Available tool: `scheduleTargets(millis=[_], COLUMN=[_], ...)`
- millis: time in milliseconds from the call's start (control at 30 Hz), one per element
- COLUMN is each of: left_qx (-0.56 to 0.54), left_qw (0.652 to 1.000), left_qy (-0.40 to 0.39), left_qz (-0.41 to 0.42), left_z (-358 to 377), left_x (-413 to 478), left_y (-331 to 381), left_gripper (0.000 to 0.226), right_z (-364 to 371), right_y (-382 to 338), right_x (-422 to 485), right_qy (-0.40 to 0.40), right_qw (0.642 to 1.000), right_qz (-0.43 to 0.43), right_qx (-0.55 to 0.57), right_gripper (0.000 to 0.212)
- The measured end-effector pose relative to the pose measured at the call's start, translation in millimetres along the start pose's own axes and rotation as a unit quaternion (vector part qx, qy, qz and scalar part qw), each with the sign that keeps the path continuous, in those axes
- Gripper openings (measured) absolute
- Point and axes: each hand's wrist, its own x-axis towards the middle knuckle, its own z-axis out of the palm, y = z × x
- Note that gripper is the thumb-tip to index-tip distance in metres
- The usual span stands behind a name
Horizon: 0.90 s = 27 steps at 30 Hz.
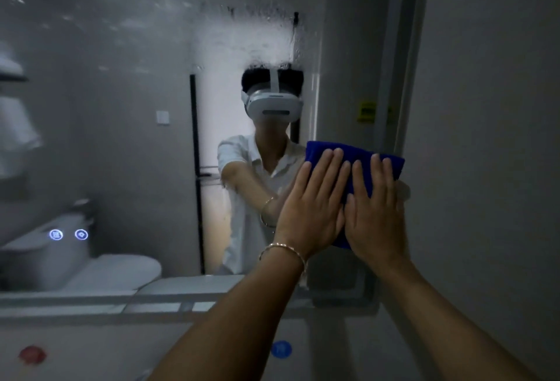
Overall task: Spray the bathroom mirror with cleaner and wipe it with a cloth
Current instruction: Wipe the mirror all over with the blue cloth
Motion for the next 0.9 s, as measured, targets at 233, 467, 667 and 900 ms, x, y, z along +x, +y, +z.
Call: scheduleTargets(millis=[233,467,667,900], left_qx=[-0.018,0.021,0.021,0.001], left_qw=[0.999,0.997,0.992,0.994], left_qy=[-0.033,-0.012,-0.002,0.018], left_qz=[-0.027,-0.075,-0.122,-0.110], left_z=[9,-18,-58,-17], left_x=[-96,-96,-17,-90], left_y=[-25,-117,-182,-146], left_gripper=[0.055,0.064,0.067,0.066], right_z=[23,33,7,35], right_y=[-67,-136,-159,-158], right_x=[-61,5,118,34], right_qy=[-0.071,-0.054,-0.018,0.003], right_qw=[0.997,0.995,0.995,0.995], right_qz=[-0.019,-0.076,-0.099,-0.102], right_qx=[-0.013,0.015,0.009,0.019], right_gripper=[0.053,0.056,0.058,0.056])
